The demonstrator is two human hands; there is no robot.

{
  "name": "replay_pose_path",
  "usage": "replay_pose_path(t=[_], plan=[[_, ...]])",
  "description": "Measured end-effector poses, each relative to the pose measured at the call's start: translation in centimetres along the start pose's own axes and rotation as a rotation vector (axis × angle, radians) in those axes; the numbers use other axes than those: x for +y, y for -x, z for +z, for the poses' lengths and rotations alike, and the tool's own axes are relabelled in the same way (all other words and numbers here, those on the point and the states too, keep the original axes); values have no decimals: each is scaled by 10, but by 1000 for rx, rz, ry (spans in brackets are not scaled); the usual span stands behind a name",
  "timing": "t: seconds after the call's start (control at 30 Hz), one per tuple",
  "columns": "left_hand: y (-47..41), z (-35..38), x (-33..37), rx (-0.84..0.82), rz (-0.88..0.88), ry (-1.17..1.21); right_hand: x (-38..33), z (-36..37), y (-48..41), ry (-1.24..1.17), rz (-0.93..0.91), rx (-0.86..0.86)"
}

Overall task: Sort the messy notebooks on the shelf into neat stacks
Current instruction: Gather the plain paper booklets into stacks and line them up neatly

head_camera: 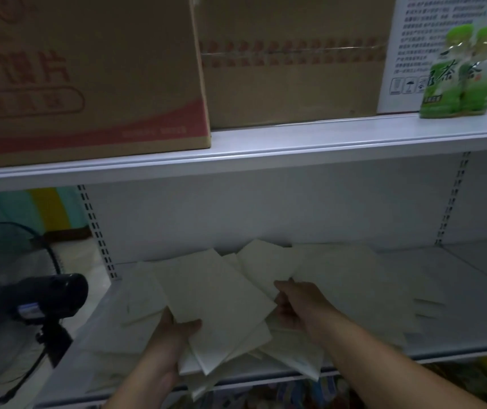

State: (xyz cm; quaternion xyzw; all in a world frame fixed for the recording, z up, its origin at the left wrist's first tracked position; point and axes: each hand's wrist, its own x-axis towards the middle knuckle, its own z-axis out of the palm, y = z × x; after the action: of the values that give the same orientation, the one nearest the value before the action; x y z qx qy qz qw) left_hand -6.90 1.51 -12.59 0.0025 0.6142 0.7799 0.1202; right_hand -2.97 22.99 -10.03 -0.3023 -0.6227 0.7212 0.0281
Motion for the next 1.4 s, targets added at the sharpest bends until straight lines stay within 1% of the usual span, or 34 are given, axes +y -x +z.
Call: replay_pose_path(t=[0.07, 0.1, 0.2, 0.23, 0.27, 0.33, 0.4, 0.43, 0.47, 0.53, 0.6, 0.63, 0.73, 0.8, 0.87, 0.9, 0.97, 1.07, 1.13, 1.23, 1.27, 1.33, 1.4], plan=[[2, 0, 1, -25, 4, 12, -3, 7, -6, 74, -1, -25], [4, -1, 1, -39, 14, 21, -4, 10, -8, 136, -56, -19], [12, 0, 3, -40, 38, 36, -10, 11, -11, 458, -334, 86], [12, -2, 4, -40, 45, 43, -11, 8, -11, 488, -389, 125], [10, -4, 6, -36, 50, 48, -14, 5, -7, 452, -424, 151], [4, -6, 13, -70, 67, 48, -25, -9, 1, 282, -483, 227], [-3, -6, 17, -153, 98, 16, -42, -37, 10, 117, -535, 401], [-3, -3, 17, -177, 99, -3, -50, -55, 15, 33, -524, 486], [-3, -1, 14, -195, 90, -8, -54, -76, 18, -50, -487, 532], [1, 9, 10, -198, 81, -45, -51, -118, 18, -195, -408, 493], [7, 28, 5, -226, 93, -118, -40, -149, 21, -308, -286, 388], [10, 42, 2, -246, 77, -129, -33, -160, 23, -299, -264, 346], [26, 93, -13, -385, 35, -154, -5, -180, 36, -91, -266, 287], [37, 132, -37, -475, 23, -202, 17, -187, 52, -21, -236, 235], [56, 175, -57, -548, 24, -271, 37, -208, 63, -87, -169, 119], [66, 197, -66, -563, 24, -239, 43, -223, 68, -154, -129, 95], [85, 239, -78, -576, -7, -212, 47, -263, 75, -223, -84, 108], [107, 292, -99, -525, -54, -193, 51, -323, 89, -150, -94, 80], [120, 315, -118, -496, -24, -208, 52, -359, 97, -147, -113, 111], [141, 353, -135, -496, -6, -156, 54, -405, 105, -182, -125, 171], [146, 371, -140, -508, -34, -103, 55, -418, 107, -182, -130, 189], [157, 403, -147, -574, -165, -55, 59, -440, 112, -163, -135, 219], [165, 424, -152, -679, -232, -20, 61, -459, 116, -145, -141, 225]])
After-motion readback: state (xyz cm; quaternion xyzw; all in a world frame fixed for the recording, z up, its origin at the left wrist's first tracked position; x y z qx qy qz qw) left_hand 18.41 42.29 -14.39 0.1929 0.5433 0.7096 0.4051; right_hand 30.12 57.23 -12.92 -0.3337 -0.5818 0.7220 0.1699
